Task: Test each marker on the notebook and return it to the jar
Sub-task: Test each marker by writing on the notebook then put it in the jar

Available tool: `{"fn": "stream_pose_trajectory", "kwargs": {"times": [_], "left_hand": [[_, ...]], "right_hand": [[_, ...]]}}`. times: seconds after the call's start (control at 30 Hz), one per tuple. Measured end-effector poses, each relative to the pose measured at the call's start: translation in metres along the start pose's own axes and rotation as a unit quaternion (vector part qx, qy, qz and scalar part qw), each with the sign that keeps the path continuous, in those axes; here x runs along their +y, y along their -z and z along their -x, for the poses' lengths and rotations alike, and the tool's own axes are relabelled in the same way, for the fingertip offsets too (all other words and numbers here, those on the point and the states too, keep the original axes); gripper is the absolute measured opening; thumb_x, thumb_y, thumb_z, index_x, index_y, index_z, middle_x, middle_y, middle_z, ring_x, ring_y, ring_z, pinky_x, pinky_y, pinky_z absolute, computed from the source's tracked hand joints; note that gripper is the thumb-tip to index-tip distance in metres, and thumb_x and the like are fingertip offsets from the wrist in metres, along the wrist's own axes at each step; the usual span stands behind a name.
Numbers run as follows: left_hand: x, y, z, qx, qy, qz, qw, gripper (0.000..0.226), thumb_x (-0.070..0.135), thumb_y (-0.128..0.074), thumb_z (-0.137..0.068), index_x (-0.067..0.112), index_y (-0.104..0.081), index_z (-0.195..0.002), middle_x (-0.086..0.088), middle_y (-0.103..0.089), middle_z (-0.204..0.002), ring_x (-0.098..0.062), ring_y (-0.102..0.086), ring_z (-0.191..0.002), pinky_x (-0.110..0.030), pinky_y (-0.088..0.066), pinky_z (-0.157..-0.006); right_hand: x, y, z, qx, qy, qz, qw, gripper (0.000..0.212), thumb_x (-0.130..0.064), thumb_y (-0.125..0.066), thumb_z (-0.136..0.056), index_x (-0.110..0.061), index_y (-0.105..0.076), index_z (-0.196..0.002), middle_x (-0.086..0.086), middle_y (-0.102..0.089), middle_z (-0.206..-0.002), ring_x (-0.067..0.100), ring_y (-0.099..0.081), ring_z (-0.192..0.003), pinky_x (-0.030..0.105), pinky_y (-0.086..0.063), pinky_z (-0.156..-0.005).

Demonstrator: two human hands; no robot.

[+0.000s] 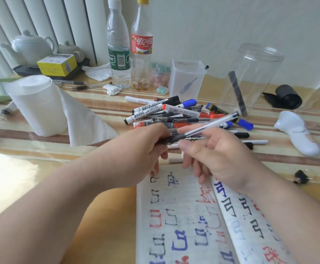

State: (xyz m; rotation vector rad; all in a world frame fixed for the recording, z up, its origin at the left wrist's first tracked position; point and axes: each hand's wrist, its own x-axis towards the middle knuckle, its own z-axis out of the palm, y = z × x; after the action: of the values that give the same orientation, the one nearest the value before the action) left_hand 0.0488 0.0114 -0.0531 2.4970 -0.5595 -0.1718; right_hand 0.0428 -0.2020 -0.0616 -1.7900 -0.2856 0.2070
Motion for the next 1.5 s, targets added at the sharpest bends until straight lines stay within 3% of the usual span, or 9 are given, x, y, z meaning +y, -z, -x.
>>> {"fn": "stream_pose_trajectory", "kwargs": {"times": [0.27,0.47,0.63,0.73,0.83,0.93,1.03,1.23,1.5], "left_hand": [[0.003,0.0,0.0,0.003,-0.048,0.028,0.998,0.021,0.049,-0.039,-0.097,0.035,-0.055,-0.095,0.013,-0.063,-0.079,-0.005,-0.064,-0.071,-0.038,-0.056,-0.069],[0.003,-0.007,0.0,0.003,-0.059,0.066,0.996,0.015,0.033,-0.043,-0.107,0.036,-0.053,-0.096,0.023,-0.061,-0.085,0.002,-0.059,-0.07,-0.019,-0.048,-0.065],[0.002,-0.004,0.001,-0.011,-0.063,0.157,0.986,0.021,0.055,-0.047,-0.1,0.036,-0.057,-0.103,0.011,-0.065,-0.069,-0.01,-0.065,-0.057,-0.041,-0.062,-0.067],[-0.004,0.004,0.0,-0.048,-0.012,0.337,0.94,0.055,0.074,-0.049,-0.088,0.027,-0.062,-0.113,0.013,-0.039,-0.06,-0.011,-0.043,-0.053,-0.049,-0.064,-0.073],[-0.012,0.012,0.0,-0.027,0.019,0.411,0.911,0.076,0.083,-0.042,-0.08,0.022,-0.063,-0.12,-0.003,-0.022,-0.074,-0.017,-0.026,-0.06,-0.051,-0.064,-0.076],[-0.012,0.012,-0.002,0.015,0.018,0.413,0.91,0.079,0.084,-0.038,-0.079,0.02,-0.061,-0.118,-0.003,-0.024,-0.073,-0.015,-0.029,-0.059,-0.051,-0.064,-0.077],[-0.01,0.009,-0.004,0.031,0.012,0.434,0.9,0.076,0.083,-0.04,-0.08,0.018,-0.061,-0.113,-0.002,-0.025,-0.072,-0.018,-0.026,-0.06,-0.053,-0.064,-0.072],[-0.011,0.007,-0.005,0.014,0.032,0.423,0.905,0.078,0.086,-0.044,-0.078,0.015,-0.062,-0.107,-0.005,-0.025,-0.073,-0.021,-0.025,-0.064,-0.052,-0.064,-0.069],[-0.012,0.007,-0.006,0.004,0.046,0.394,0.918,0.08,0.085,-0.044,-0.079,0.012,-0.063,-0.106,-0.005,-0.026,-0.074,-0.021,-0.028,-0.065,-0.049,-0.065,-0.07]], "right_hand": [[0.003,-0.01,-0.004,-0.003,0.045,-0.132,0.99,0.012,-0.023,-0.065,-0.089,-0.023,-0.077,-0.087,0.009,-0.07,-0.076,0.019,-0.065,-0.07,0.03,-0.057,-0.066],[0.0,-0.011,-0.005,-0.006,0.032,-0.172,0.985,0.009,-0.02,-0.065,-0.089,-0.017,-0.072,-0.084,0.013,-0.065,-0.071,0.022,-0.062,-0.068,0.039,-0.06,-0.07],[-0.006,-0.004,-0.003,-0.022,0.015,-0.199,0.98,0.011,-0.021,-0.064,-0.09,-0.016,-0.072,-0.083,0.014,-0.066,-0.074,0.023,-0.063,-0.07,0.048,-0.06,-0.075],[-0.007,0.003,-0.004,0.017,0.018,-0.212,0.977,0.013,-0.018,-0.063,-0.088,-0.012,-0.071,-0.08,0.016,-0.064,-0.07,0.022,-0.063,-0.065,0.048,-0.06,-0.071],[-0.005,0.008,-0.003,0.005,0.011,-0.162,0.987,0.012,-0.015,-0.065,-0.084,-0.01,-0.074,-0.079,0.018,-0.067,-0.072,0.023,-0.066,-0.066,0.047,-0.061,-0.072],[0.0,0.003,0.0,-0.019,0.01,-0.038,0.999,0.007,-0.013,-0.072,-0.077,-0.011,-0.076,-0.081,0.011,-0.073,-0.074,0.024,-0.074,-0.072,0.035,-0.062,-0.072],[0.001,-0.002,-0.002,-0.015,0.015,0.037,0.999,0.008,-0.017,-0.074,-0.075,-0.018,-0.075,-0.083,0.008,-0.076,-0.075,0.026,-0.078,-0.076,0.041,-0.064,-0.076],[0.0,-0.004,-0.004,-0.016,0.019,0.058,0.998,0.005,-0.017,-0.074,-0.076,-0.017,-0.071,-0.08,0.009,-0.076,-0.077,0.026,-0.078,-0.075,0.048,-0.064,-0.077],[-0.002,-0.009,-0.005,-0.008,0.025,0.11,0.994,0.005,-0.024,-0.072,-0.077,-0.019,-0.07,-0.077,0.012,-0.069,-0.067,0.024,-0.071,-0.058,0.031,-0.057,-0.057]]}}
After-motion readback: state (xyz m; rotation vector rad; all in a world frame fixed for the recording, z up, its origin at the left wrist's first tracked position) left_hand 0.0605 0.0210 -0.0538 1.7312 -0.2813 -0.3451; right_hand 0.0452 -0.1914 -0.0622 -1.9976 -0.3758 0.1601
